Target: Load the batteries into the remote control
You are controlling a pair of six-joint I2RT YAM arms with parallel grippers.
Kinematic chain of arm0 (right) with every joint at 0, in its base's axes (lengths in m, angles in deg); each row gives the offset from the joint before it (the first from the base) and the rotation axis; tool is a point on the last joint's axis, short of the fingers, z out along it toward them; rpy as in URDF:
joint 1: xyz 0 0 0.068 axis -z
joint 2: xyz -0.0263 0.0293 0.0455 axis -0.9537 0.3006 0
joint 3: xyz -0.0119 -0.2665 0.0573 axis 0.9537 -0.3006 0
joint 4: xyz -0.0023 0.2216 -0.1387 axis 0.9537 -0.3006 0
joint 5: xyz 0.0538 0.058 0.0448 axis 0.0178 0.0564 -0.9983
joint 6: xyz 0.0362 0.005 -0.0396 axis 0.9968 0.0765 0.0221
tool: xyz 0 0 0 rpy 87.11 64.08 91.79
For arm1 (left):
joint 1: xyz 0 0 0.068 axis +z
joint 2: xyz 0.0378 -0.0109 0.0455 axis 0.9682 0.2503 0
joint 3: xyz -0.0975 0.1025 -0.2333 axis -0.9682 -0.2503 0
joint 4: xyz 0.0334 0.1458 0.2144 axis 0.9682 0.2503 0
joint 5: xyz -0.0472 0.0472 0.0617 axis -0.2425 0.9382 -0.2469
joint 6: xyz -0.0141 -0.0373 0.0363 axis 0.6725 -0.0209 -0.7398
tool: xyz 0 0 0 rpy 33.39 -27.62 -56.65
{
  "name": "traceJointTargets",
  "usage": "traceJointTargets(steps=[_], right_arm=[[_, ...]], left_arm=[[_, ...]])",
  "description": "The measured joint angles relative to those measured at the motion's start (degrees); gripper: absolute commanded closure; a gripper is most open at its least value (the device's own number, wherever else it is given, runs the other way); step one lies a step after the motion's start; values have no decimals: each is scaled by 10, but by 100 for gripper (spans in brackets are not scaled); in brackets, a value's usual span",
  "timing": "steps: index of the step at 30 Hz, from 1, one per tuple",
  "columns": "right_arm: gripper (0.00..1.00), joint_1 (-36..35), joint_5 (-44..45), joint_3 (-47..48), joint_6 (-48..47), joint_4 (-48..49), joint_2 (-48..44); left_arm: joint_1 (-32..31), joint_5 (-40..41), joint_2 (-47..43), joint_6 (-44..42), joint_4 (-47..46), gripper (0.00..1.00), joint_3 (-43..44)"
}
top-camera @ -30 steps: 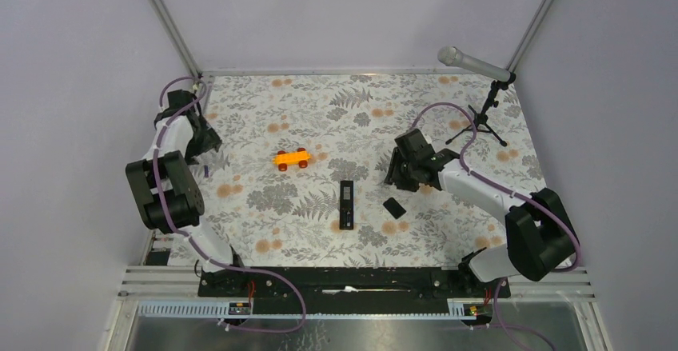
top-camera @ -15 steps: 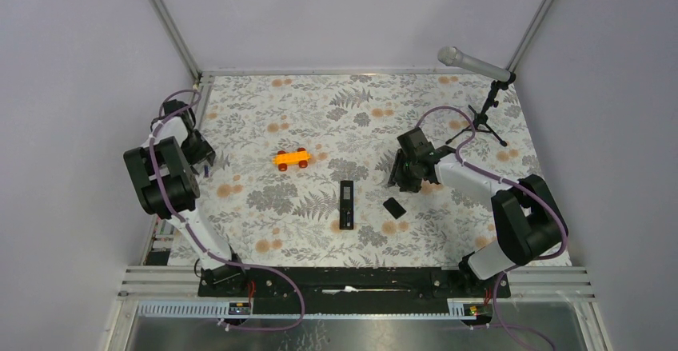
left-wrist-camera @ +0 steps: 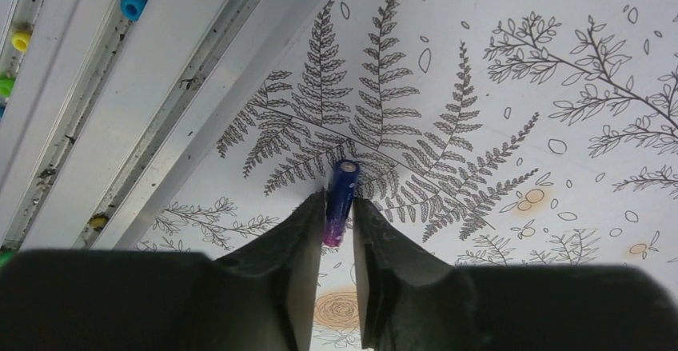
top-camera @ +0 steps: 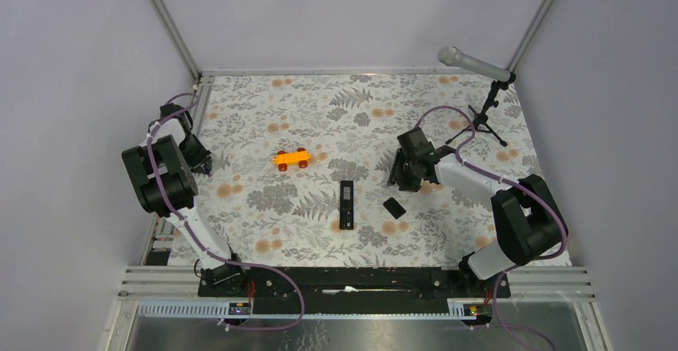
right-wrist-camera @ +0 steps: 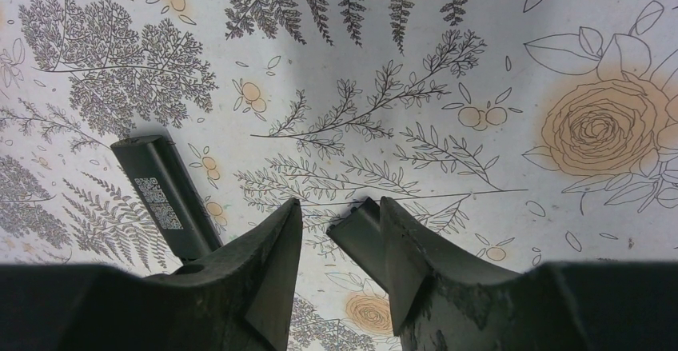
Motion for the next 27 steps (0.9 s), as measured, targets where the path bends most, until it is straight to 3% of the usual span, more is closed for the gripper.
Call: traceJointTargets(steps=[11, 17, 22, 27], right_arm=[[53, 0, -5, 0, 0, 0, 0], [53, 0, -16, 0, 0, 1, 1], [53, 0, -28, 0, 2, 7, 1], [53, 0, -31, -2, 2, 13, 1]], left_arm=[[-1, -1, -2, 3, -3, 100, -5], [-26, 0, -24, 29, 0, 100, -34], [-100, 0, -75, 66, 16, 100, -77], [-209, -3, -186, 119, 44, 100, -134]])
